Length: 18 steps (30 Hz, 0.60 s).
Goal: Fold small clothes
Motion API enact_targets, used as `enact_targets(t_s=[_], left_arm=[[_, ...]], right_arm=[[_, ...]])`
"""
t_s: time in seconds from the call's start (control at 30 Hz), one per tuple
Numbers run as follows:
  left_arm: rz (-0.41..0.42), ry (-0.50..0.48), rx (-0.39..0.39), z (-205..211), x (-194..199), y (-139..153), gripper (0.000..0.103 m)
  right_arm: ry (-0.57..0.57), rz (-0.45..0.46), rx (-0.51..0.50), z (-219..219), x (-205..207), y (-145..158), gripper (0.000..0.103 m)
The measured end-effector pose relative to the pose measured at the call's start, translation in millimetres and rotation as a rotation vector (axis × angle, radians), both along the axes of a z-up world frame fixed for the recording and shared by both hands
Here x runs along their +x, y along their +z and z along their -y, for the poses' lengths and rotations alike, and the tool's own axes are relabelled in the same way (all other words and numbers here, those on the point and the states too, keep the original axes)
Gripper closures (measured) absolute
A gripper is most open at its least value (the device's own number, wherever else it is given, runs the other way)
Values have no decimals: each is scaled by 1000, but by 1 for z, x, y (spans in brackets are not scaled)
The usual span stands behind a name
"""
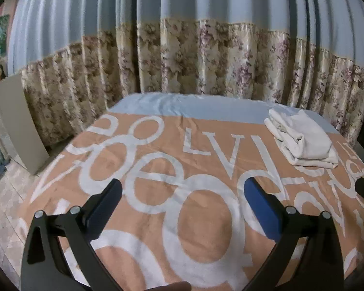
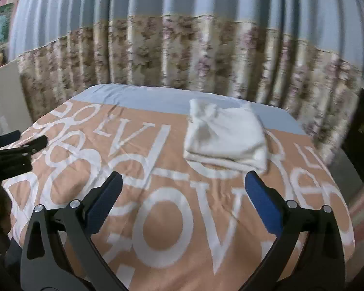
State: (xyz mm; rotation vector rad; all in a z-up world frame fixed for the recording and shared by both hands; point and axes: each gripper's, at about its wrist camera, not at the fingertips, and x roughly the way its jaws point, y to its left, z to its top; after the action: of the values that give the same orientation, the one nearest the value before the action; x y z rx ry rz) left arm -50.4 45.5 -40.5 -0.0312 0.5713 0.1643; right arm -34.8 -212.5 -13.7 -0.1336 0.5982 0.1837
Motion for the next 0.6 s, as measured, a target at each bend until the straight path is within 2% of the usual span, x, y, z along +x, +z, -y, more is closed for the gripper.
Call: enact_targets(t_s=[0.1, 0.17, 0.27, 0.33, 0.4, 0.6], left_arm=[[62, -51, 19, 12, -20, -6, 2], [28, -99, -4, 21, -16, -11, 2], [56, -125, -23, 30, -17, -8, 2], [100, -121, -19, 31, -21, -1, 2], [109, -112, -16, 30, -19, 3, 2], [78, -43, -29, 15, -10, 2, 2]], right_arm=[[-26, 40, 37, 2, -14, 2, 3], [-32, 71, 21, 2, -16, 4, 3], [-42, 98, 11, 4, -11, 7, 3], [-44, 95, 28, 6, -10, 7, 3], [-34, 88, 38, 6, -8, 7, 3], [-25, 83, 51, 5, -7, 6, 3]])
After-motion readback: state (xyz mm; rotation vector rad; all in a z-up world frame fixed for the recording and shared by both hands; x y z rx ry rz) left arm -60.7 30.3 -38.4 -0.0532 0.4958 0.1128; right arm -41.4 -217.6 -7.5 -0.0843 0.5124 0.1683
